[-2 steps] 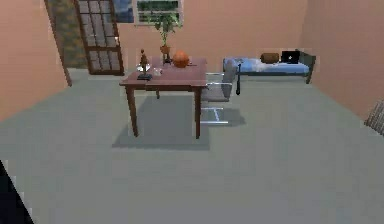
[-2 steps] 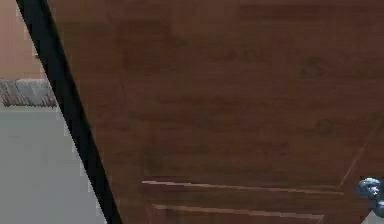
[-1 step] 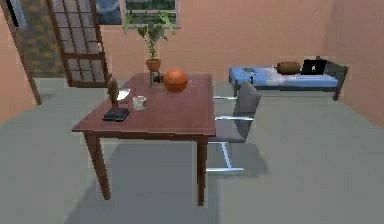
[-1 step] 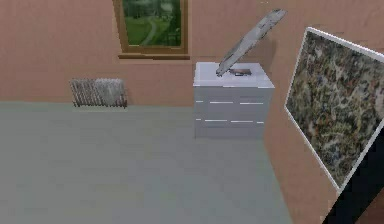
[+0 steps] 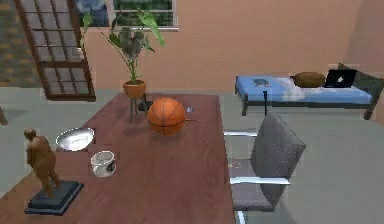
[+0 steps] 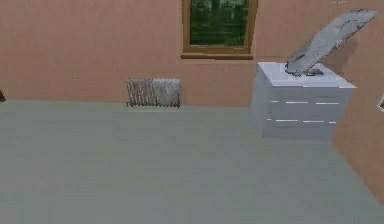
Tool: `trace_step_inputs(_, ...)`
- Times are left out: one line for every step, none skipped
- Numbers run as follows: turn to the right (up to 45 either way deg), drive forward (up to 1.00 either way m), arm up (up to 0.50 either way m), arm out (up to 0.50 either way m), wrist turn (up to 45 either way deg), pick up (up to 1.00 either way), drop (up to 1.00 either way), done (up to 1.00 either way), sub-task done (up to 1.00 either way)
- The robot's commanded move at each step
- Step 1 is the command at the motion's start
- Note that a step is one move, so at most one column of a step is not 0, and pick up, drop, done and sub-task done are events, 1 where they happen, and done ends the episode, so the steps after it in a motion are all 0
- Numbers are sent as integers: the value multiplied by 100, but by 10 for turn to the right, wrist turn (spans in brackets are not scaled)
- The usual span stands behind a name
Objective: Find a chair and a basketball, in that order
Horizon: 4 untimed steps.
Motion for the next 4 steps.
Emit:
trace_step_inputs(150,0,0,0,0,0,0,0,0)
trace_step_inputs(0,0,0,0,0,0,0,0,100)
trace_step_inputs(450,0,0,0,0,0,0,0,0)
trace_step_inputs(450,0,0,0,0,0,0,0,0)
